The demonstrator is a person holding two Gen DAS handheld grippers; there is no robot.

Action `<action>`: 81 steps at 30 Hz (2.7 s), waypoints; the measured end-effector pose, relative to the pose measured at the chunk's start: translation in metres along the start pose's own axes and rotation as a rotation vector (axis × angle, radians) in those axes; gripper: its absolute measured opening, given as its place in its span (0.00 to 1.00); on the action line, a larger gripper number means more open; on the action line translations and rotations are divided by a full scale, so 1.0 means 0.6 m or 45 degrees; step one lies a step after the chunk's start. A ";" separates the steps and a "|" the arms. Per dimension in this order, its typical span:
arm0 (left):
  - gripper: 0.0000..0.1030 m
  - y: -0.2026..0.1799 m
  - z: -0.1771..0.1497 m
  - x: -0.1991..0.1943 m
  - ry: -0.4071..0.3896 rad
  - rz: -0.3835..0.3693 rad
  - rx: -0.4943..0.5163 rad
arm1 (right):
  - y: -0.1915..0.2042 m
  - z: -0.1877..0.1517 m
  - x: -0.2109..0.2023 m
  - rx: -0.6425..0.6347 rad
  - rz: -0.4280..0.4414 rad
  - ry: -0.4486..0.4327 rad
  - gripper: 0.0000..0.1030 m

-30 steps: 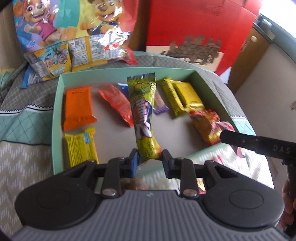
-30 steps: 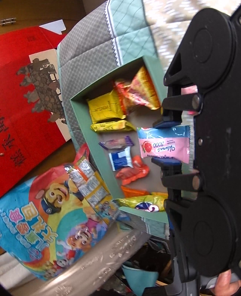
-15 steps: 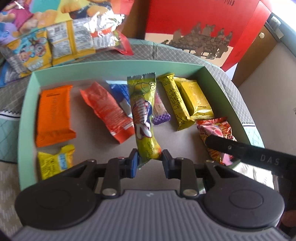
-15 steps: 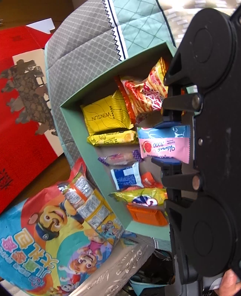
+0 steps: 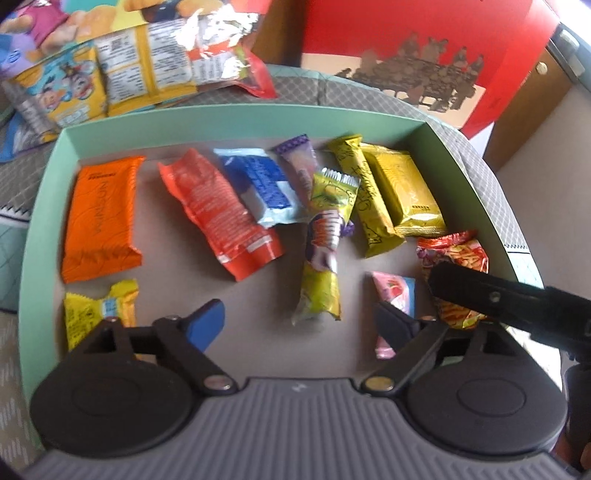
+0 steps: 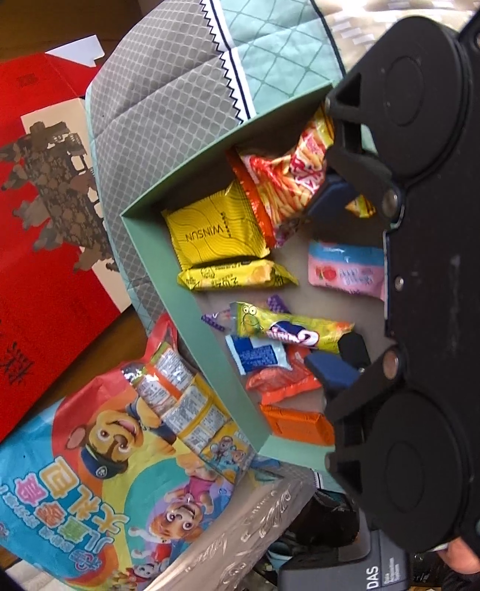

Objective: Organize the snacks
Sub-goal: 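Move both grippers back toward the remaining loose snacks, then grasp the red candy bag with left gripper while right grasps brown chocolate, then place the red candy bag and brown chocolate into the box, open grippers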

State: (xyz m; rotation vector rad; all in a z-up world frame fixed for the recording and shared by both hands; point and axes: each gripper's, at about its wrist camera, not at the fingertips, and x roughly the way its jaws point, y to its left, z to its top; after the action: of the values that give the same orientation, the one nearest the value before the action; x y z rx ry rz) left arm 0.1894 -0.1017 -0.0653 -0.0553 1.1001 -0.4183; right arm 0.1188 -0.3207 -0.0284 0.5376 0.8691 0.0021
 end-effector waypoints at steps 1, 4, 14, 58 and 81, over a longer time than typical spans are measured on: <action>0.91 0.002 -0.002 -0.003 -0.003 0.002 -0.005 | 0.003 -0.001 -0.002 -0.003 0.004 -0.004 0.88; 0.93 0.007 -0.009 -0.013 -0.004 0.002 -0.014 | 0.011 -0.004 -0.013 -0.019 -0.008 -0.025 1.00; 0.97 0.010 -0.043 -0.053 -0.018 0.012 -0.024 | 0.014 -0.024 -0.046 -0.002 -0.001 -0.019 1.00; 0.51 -0.037 -0.259 -0.096 0.084 0.026 0.098 | -0.077 -0.200 -0.102 0.167 -0.026 0.188 1.00; 0.51 0.036 -0.287 -0.127 0.041 -0.017 0.045 | 0.070 -0.235 -0.031 -0.491 -0.292 0.107 0.36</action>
State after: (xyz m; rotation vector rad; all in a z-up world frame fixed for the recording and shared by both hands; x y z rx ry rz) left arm 0.0165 -0.0271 -0.0851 -0.0251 1.1244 -0.4520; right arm 0.0132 -0.2254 -0.0696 0.0757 0.9800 -0.0167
